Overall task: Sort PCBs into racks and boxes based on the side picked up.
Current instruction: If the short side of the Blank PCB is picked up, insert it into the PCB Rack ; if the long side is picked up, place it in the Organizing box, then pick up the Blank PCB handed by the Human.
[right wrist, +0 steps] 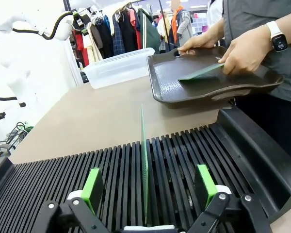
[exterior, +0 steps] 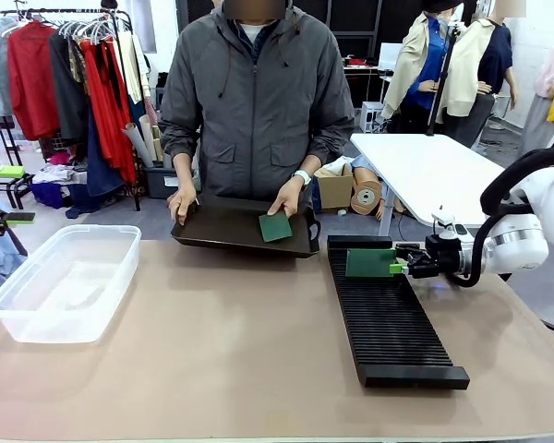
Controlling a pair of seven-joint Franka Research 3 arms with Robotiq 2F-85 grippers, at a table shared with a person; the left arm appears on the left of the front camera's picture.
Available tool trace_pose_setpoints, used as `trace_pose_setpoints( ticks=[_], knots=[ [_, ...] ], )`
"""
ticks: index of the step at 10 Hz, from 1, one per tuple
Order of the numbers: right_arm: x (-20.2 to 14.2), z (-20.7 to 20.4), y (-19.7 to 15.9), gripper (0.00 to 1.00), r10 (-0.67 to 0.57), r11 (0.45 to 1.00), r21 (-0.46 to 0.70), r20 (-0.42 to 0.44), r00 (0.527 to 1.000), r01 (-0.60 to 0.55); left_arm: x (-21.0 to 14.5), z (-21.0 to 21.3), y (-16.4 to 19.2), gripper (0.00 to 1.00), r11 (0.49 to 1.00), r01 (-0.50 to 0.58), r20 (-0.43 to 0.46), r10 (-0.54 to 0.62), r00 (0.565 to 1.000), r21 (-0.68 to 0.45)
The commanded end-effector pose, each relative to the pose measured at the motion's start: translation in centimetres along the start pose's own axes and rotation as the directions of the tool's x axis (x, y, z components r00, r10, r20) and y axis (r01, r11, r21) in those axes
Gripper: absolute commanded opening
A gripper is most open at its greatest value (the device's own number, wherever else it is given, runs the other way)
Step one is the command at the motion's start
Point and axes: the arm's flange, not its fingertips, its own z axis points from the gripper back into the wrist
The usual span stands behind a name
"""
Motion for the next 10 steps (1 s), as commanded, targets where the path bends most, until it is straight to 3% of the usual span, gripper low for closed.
trace_pose_setpoints(
  ticks=[1,9,10],
  knots=[
    [0.2,-0.1,0.0,1.00,0.002,1.000,0.002,-0.001,1.000,-0.002,-0.1,0.0,-0.1,1.00,1.000,-0.004,0.001,0.004,1.000,-0.006],
    [0.0,0.0,0.0,1.00,0.000,1.000,0.000,0.000,1.000,0.000,-0.1,0.0,-0.1,1.00,1.000,-0.004,0.001,0.004,1.000,-0.006],
    [1.8,0.7,0.9,1.00,0.004,1.000,0.011,0.022,1.000,-0.005,-0.1,0.0,-0.1,1.00,1.000,-0.004,0.001,0.004,1.000,-0.006]
  ],
)
